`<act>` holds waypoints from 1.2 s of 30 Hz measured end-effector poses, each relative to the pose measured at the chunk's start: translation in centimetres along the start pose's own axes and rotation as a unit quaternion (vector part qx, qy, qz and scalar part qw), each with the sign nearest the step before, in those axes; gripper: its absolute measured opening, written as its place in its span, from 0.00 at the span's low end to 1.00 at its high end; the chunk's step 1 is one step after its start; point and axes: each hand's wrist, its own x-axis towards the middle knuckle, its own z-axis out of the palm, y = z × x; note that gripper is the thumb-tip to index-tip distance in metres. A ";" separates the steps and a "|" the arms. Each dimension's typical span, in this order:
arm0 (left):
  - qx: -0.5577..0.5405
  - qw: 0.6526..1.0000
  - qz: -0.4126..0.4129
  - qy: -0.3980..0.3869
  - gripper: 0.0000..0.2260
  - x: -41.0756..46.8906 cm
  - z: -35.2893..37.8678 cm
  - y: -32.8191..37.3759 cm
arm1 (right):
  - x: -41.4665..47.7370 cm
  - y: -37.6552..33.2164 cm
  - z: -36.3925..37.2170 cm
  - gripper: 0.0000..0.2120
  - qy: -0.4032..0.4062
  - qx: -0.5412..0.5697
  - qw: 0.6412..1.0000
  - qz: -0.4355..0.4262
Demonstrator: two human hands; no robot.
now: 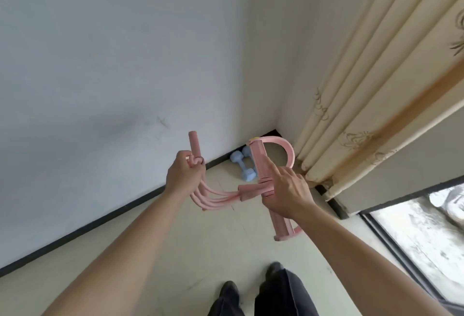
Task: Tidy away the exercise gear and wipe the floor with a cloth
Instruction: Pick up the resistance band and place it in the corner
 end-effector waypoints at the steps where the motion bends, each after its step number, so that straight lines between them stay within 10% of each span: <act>1: 0.006 1.000 -0.009 -0.003 0.15 2.0 0.8 0.6 | 2.0 0.9 0.2 0.48 -0.011 0.003 1.000 0.003; 16: 0.102 0.965 -0.243 -0.003 0.08 29.9 18.9 -5.1 | 29.7 12.4 16.8 0.47 -0.259 0.011 0.966 -0.016; 28: 0.146 0.958 -0.226 -0.103 0.11 46.0 37.6 -28.9 | 37.2 18.3 44.5 0.46 -0.317 -0.034 0.947 0.030; 36: 0.039 0.958 -0.283 -0.014 0.14 50.5 39.7 -41.2 | 40.9 18.3 57.3 0.51 -0.278 0.015 0.956 0.092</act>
